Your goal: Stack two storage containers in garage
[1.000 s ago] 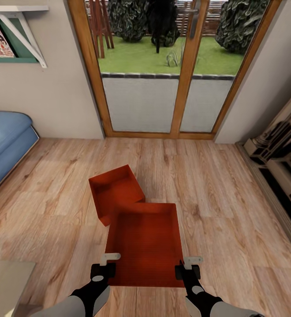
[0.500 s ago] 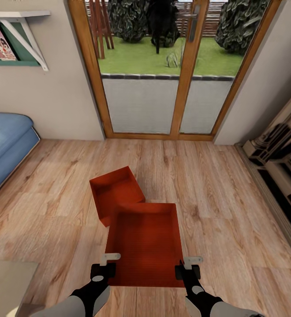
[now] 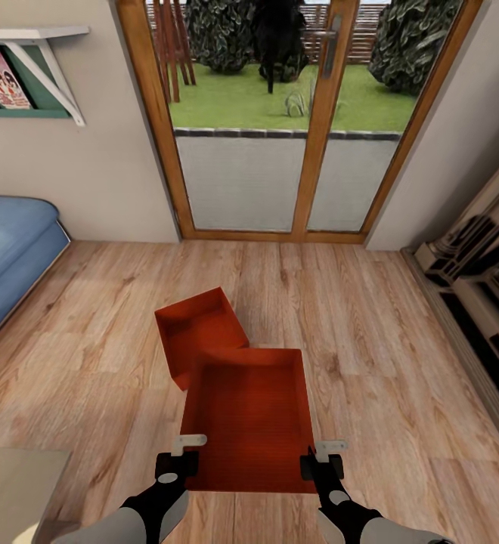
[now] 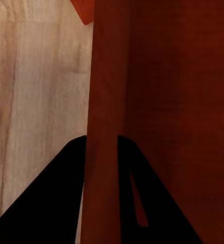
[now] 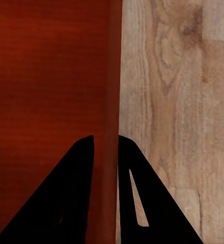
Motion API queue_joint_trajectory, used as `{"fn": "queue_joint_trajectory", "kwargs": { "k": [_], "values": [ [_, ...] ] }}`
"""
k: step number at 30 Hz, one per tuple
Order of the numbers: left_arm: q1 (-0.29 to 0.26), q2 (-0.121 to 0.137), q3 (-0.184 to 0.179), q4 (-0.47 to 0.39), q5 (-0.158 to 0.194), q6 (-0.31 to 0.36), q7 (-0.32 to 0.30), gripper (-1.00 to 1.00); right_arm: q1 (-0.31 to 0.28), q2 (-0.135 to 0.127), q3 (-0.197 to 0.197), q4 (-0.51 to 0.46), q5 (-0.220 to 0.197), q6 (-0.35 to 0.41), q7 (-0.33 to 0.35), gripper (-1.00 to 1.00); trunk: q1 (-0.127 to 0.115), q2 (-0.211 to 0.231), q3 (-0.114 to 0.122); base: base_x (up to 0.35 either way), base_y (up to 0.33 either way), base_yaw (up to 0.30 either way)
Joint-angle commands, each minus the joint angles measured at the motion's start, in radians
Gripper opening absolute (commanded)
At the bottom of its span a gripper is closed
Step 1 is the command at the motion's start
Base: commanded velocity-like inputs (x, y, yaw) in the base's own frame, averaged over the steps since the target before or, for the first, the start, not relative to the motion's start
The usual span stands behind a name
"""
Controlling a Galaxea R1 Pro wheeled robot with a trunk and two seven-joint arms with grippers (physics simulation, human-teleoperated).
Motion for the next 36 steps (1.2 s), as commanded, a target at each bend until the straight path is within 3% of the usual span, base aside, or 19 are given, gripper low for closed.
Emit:
{"fn": "queue_joint_trajectory", "kwargs": {
  "k": [1, 36],
  "values": [
    [-0.001, 0.0, 0.015, -0.002, -0.009, -0.005, 0.033, -1.0, 0.0, 0.0, -0.015, 0.001, 0.0, 0.002, 0.001, -1.0, -0.004, 0.007, 0.003, 0.0, 0.0, 0.0],
    [-0.001, 0.0, 0.015, -0.002, -0.009, -0.005, 0.033, -1.0, 0.0, 0.002, -0.015, 0.001, 0.0, 0.002, -0.001, -1.0, -0.138, 0.252, 0.112, 0.0, 0.0, 0.0]
  ]
}}
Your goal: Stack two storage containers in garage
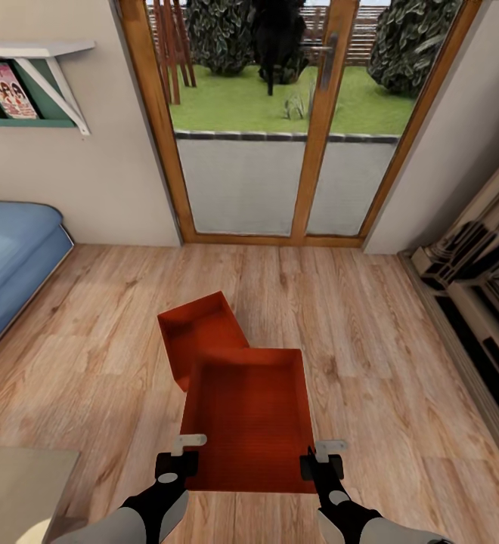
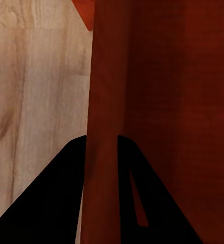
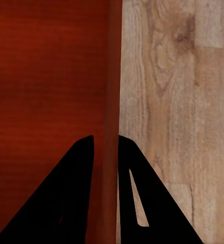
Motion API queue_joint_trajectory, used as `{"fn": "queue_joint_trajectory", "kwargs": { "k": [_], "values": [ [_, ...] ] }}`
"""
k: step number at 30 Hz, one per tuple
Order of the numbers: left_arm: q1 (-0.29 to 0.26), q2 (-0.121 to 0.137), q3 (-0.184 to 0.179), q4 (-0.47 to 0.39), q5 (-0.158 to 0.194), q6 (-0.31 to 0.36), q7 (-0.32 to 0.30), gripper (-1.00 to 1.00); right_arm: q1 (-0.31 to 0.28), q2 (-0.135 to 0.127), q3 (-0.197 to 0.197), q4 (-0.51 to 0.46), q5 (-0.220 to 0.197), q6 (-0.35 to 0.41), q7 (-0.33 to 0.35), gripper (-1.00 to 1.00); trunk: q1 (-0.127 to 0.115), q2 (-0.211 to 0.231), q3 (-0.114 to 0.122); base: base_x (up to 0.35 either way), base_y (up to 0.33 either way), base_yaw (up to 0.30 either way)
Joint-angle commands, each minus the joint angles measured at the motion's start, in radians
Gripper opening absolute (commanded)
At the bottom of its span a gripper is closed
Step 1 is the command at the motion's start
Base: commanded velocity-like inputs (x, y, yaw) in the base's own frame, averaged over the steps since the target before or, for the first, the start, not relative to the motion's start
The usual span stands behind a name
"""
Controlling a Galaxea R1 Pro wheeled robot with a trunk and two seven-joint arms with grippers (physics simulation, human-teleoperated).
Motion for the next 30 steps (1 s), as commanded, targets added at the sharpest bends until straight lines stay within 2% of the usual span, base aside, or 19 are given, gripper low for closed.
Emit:
{"fn": "queue_joint_trajectory", "kwargs": {
  "k": [1, 16, 30],
  "values": [
    [-0.001, 0.0, 0.016, -0.002, -0.008, -0.005, 0.032, -1.0, 0.0, 0.001, -0.02, 0.0, 0.006, 0.003, 0.001, -1.0, -0.004, 0.007, 0.003, 0.0, 0.0, 0.0],
    [-0.001, 0.001, 0.016, -0.002, -0.008, -0.006, 0.033, -1.0, 0.0, 0.001, -0.02, 0.0, 0.006, 0.003, 0.001, -1.0, -0.061, 0.112, 0.05, 0.0, 0.0, 0.0],
    [-0.001, 0.001, 0.018, -0.002, -0.008, -0.005, 0.037, -1.0, 0.0, 0.004, -0.018, 0.0, 0.008, 0.002, -0.002, -1.0, -0.061, 0.112, 0.05, 0.0, 0.0, 0.0]
  ]
}}
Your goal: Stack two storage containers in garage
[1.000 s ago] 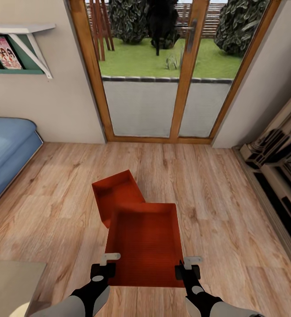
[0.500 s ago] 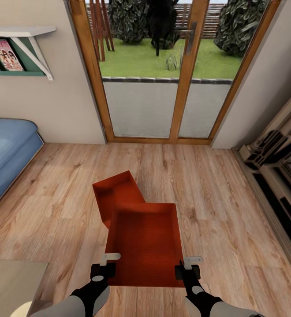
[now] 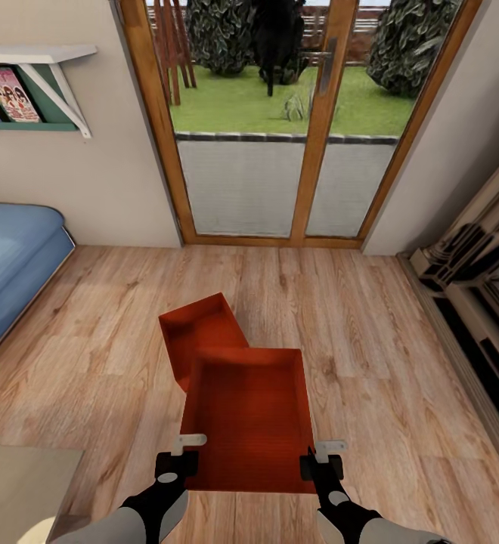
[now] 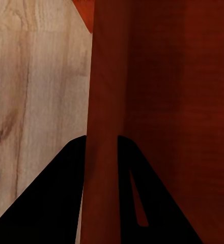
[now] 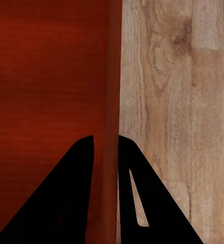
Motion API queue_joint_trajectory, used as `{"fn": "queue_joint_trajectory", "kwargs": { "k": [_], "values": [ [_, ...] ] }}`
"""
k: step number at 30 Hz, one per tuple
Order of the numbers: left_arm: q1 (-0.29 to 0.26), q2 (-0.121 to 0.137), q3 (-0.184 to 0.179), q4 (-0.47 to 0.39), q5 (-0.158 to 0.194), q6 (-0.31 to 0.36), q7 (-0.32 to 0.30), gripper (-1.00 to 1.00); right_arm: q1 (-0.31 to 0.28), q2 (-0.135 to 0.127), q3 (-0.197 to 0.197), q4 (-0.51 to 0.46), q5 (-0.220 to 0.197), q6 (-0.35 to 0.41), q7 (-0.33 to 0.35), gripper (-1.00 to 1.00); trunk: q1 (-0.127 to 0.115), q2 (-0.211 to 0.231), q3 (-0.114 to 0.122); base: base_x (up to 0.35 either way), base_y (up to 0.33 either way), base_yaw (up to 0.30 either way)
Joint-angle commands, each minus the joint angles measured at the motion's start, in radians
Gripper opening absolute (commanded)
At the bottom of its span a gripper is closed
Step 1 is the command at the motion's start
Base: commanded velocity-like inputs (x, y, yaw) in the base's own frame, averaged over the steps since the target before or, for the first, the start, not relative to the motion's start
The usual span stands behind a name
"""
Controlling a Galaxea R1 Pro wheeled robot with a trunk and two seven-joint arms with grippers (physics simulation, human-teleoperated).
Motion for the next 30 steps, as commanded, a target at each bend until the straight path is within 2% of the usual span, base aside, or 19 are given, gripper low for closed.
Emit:
{"fn": "queue_joint_trajectory", "kwargs": {
  "k": [1, 30],
  "values": [
    [-0.001, 0.0, 0.018, -0.001, -0.005, -0.005, 0.037, -1.0, -0.001, 0.001, -0.027, -0.001, 0.019, 0.006, 0.0, -1.0, 0.0, -0.001, 0.0, 0.0, 0.0, 0.0],
    [-0.001, -0.001, 0.018, -0.002, -0.005, -0.005, 0.032, -1.0, -0.001, 0.001, -0.028, 0.0, 0.017, 0.005, -0.007, -1.0, 0.0, -0.001, 0.045, 0.0, 0.0, 0.0]
  ]
}}
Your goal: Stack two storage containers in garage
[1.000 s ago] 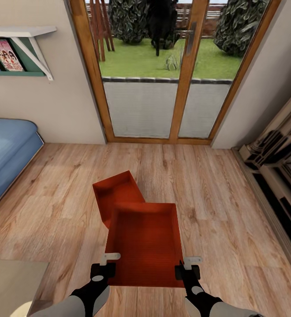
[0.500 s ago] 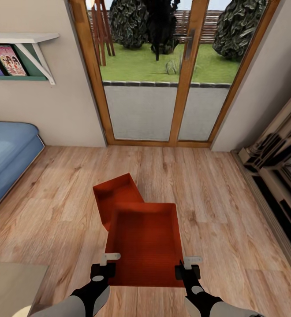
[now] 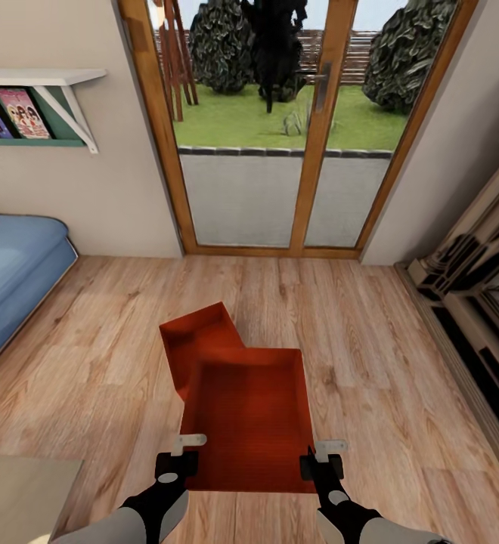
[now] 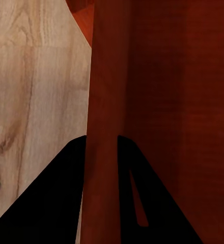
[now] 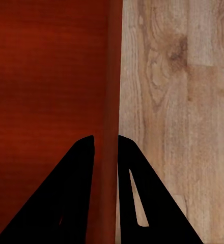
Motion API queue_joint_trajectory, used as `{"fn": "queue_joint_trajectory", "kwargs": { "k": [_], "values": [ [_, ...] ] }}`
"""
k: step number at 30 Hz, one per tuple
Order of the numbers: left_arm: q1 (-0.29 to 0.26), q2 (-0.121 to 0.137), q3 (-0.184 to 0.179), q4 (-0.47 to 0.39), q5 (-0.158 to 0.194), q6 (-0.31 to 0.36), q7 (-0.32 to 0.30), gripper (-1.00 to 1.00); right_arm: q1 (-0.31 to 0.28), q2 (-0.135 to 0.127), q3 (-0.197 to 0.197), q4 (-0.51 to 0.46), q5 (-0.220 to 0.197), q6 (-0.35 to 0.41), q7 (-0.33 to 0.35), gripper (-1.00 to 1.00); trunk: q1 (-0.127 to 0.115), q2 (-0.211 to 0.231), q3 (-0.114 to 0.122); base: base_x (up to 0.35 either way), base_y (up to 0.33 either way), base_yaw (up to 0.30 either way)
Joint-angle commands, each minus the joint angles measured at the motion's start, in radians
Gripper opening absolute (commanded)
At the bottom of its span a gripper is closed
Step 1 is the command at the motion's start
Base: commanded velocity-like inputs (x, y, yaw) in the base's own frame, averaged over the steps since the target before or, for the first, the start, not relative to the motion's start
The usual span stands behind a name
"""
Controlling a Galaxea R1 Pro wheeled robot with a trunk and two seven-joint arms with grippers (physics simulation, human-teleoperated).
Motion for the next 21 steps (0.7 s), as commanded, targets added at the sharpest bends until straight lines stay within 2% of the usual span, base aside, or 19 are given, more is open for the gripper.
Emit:
{"fn": "queue_joint_trajectory", "kwargs": {
  "k": [1, 21],
  "values": [
    [-0.001, 0.0, 0.02, -0.002, -0.01, -0.005, 0.029, -1.0, 0.0, 0.002, -0.012, 0.002, -0.011, -0.001, -0.001, -1.0, 0.0, -0.001, 0.001, 0.0, 0.0, 0.0],
    [-0.001, 0.0, 0.02, -0.002, -0.008, -0.004, 0.028, -1.0, 0.0, 0.002, -0.012, 0.002, -0.011, -0.001, -0.001, -1.0, 0.0, -0.001, 0.033, 0.0, 0.0, 0.0]
  ]
}}
